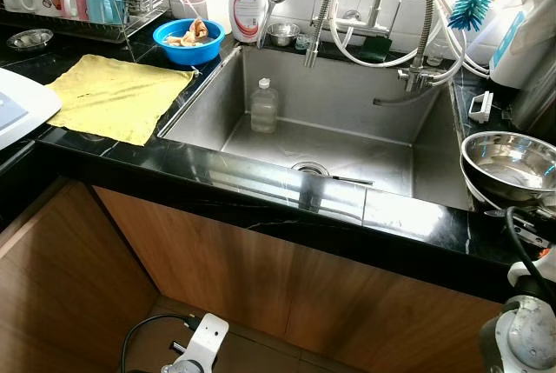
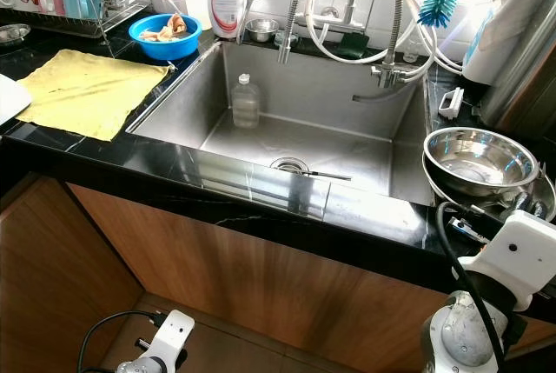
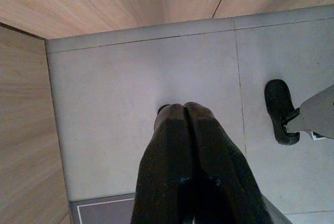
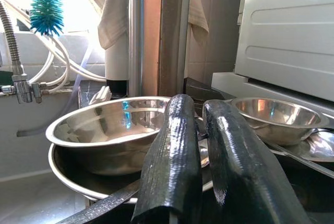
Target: Kitchen organization
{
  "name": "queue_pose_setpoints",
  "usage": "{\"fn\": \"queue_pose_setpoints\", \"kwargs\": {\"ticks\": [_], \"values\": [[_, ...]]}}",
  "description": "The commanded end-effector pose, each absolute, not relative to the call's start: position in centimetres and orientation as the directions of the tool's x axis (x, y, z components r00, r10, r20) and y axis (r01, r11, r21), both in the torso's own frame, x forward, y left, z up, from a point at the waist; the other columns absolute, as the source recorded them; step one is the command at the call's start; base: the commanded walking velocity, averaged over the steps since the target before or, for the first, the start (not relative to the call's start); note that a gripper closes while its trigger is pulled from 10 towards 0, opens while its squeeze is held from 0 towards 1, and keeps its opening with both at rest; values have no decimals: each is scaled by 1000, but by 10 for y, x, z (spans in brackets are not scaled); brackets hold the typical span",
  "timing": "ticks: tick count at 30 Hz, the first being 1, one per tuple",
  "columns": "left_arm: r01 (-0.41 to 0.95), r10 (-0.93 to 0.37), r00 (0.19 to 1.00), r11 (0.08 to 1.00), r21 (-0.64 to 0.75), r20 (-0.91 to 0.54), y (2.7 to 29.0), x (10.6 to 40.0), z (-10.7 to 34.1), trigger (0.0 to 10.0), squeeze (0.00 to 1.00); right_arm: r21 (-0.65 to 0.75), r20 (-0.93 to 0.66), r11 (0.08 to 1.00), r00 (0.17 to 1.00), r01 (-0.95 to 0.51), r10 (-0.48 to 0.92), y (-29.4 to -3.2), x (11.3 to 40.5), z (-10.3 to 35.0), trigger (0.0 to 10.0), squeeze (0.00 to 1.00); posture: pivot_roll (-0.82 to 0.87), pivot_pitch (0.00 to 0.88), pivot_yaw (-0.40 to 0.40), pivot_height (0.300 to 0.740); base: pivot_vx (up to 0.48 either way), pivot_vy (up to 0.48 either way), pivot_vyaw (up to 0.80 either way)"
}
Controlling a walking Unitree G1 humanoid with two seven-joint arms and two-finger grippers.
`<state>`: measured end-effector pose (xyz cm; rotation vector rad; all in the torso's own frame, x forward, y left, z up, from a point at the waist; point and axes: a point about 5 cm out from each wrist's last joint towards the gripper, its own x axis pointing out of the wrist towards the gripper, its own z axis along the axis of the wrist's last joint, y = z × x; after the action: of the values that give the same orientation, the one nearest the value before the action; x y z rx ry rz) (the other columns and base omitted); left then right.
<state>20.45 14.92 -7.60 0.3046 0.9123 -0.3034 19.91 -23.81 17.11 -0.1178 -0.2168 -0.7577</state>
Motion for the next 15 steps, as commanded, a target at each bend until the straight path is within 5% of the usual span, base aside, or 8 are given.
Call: {"fn": "queue_pose_setpoints", "kwargs": {"ticks": [1,2,3,4,15], "values": [[376,-126,576,918,124,-808,149,205,-76,10000,0,-16,264,717,695,696,-669,-237,198,179,0,0,9,50,-53,740,0,0,0],[376,-126,575,918,124,-808,149,205,-76,10000,0,-17,264,716,694,698,-670,-237,198,179,0,0,9,50,-53,740,0,0,0],[376,-127,575,918,124,-808,149,205,-76,10000,0,-24,259,711,691,703,-674,-238,197,179,4275,0,8,51,-53,740,0,0,0],[376,-127,575,918,123,-808,148,205,-76,10000,0,-52,250,693,682,719,-688,-239,196,178,10000,0,8,51,-53,740,0,0,0],[377,-129,575,918,121,-808,148,205,-76,10000,0,-236,292,633,675,738,-678,-244,195,179,10000,0,7,47,-53,740,0,0,0]]}}
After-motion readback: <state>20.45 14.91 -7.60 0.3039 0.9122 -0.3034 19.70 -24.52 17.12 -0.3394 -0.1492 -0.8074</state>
